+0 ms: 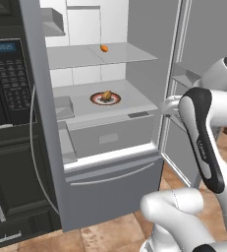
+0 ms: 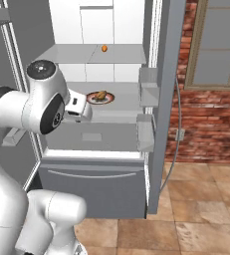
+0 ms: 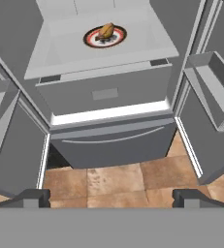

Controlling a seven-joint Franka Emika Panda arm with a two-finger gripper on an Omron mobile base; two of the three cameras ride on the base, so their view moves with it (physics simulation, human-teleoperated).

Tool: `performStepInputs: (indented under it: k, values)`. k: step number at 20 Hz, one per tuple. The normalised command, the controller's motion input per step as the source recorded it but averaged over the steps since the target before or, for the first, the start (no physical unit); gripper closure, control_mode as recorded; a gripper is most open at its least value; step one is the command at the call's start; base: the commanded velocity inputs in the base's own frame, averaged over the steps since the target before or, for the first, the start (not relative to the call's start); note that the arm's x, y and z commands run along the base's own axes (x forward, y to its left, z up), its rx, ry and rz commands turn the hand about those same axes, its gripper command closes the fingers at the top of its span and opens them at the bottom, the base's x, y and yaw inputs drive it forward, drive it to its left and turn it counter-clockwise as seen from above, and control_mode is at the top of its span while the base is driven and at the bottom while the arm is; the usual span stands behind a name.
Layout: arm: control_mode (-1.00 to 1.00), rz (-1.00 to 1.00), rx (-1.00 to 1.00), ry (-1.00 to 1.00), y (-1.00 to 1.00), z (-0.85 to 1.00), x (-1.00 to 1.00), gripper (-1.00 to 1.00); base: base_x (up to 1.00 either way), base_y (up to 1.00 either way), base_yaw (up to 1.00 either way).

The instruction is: Retrieve the chicken drumstick from the fridge and place it on the saucepan with marinade on the stove.

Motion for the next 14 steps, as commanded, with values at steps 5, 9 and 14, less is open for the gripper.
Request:
performStepInputs:
  k: [5,9,14]
  values:
    - [-1.00,0.00,0.00,0.01,0.00,0.00,0.00,-1.00,0.00,0.00,0.00]
    - [-1.00,0.00,0.00,0.00,0.00,0.00,0.00,-1.00,0.00,0.00,0.00]
    - [-1.00,0.00,0.00,0.00,0.00,0.00,0.00,-1.00,0.00,0.00,0.00]
